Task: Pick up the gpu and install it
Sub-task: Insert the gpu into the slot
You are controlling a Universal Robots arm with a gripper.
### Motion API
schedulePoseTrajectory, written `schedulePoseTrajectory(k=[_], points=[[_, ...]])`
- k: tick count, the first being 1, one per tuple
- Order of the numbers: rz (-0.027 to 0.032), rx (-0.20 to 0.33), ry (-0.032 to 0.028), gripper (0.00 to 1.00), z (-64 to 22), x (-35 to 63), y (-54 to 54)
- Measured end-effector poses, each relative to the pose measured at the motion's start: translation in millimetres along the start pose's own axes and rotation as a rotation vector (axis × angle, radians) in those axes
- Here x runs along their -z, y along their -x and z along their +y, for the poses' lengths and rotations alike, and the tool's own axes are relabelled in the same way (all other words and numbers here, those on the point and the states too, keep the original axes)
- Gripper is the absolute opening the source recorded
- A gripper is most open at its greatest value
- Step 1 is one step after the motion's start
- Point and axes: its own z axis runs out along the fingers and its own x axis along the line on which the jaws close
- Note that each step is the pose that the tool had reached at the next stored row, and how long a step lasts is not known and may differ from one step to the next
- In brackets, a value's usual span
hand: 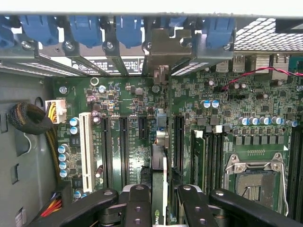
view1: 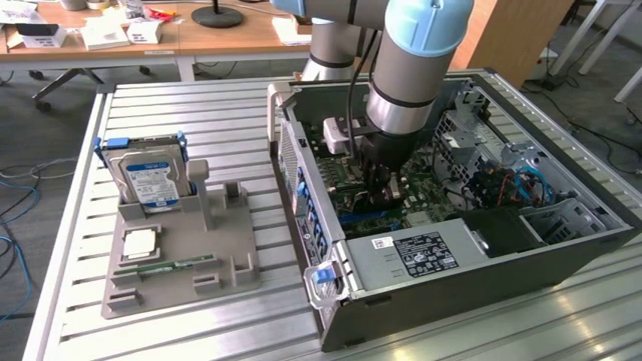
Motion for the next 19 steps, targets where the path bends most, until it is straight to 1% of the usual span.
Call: schedulePoseTrajectory(k=[19], points=[[-0.0001, 0.000, -0.0002, 0.26, 1.4, -1.4, -0.1]])
